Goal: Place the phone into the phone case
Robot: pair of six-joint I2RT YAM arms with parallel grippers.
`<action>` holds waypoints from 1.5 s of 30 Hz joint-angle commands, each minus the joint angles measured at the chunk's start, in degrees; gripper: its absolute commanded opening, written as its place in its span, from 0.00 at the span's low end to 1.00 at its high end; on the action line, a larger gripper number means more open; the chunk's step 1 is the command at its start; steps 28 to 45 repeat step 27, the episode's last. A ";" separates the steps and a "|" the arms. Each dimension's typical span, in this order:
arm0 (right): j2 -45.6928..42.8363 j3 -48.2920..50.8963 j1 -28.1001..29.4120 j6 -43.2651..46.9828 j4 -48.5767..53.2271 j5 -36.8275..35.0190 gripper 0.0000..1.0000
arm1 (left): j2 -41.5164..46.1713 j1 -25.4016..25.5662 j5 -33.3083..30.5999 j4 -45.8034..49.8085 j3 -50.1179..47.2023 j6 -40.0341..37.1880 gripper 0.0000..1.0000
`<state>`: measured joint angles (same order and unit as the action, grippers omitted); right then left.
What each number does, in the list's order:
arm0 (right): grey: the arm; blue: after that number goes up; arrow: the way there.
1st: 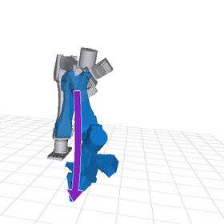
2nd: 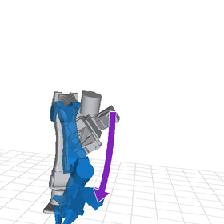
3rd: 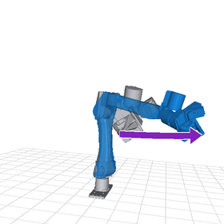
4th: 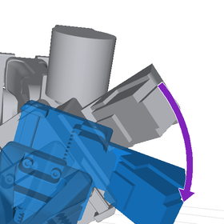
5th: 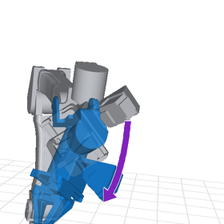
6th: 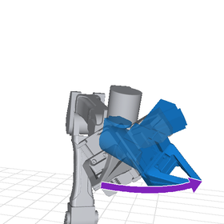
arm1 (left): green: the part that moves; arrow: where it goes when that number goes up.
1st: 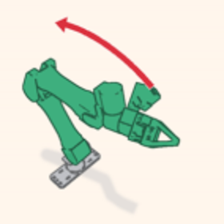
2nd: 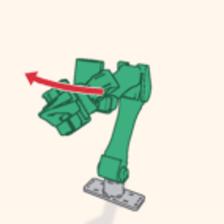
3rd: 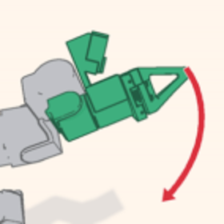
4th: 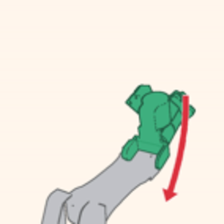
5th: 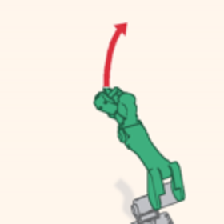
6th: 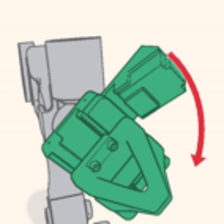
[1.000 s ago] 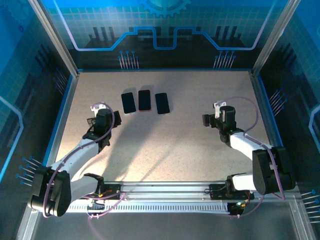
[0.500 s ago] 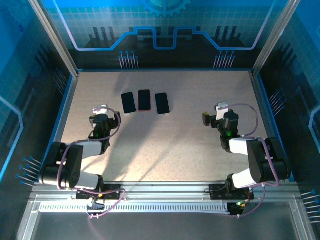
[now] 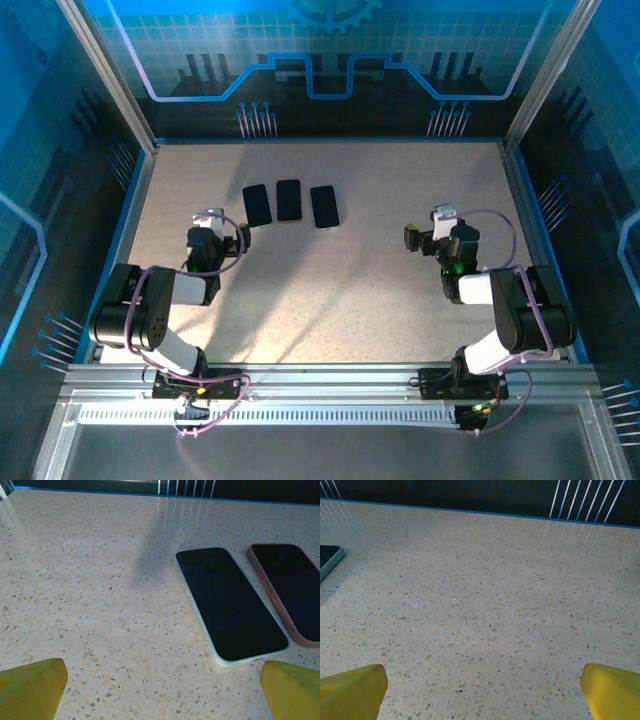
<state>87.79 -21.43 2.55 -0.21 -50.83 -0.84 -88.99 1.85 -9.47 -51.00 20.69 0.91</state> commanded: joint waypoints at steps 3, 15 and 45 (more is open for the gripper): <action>0.19 -1.10 -0.63 -0.32 -0.32 0.28 1.00 | 0.05 -0.62 2.00 -2.17 1.17 -0.91 0.99; 0.19 -1.14 -0.58 -0.22 -0.19 0.14 1.00 | -0.06 -0.44 -4.02 -4.37 -0.03 0.68 0.99; 0.28 -1.72 0.77 0.83 0.75 -1.71 1.00 | -0.04 -0.44 -4.05 -4.28 0.06 0.67 0.99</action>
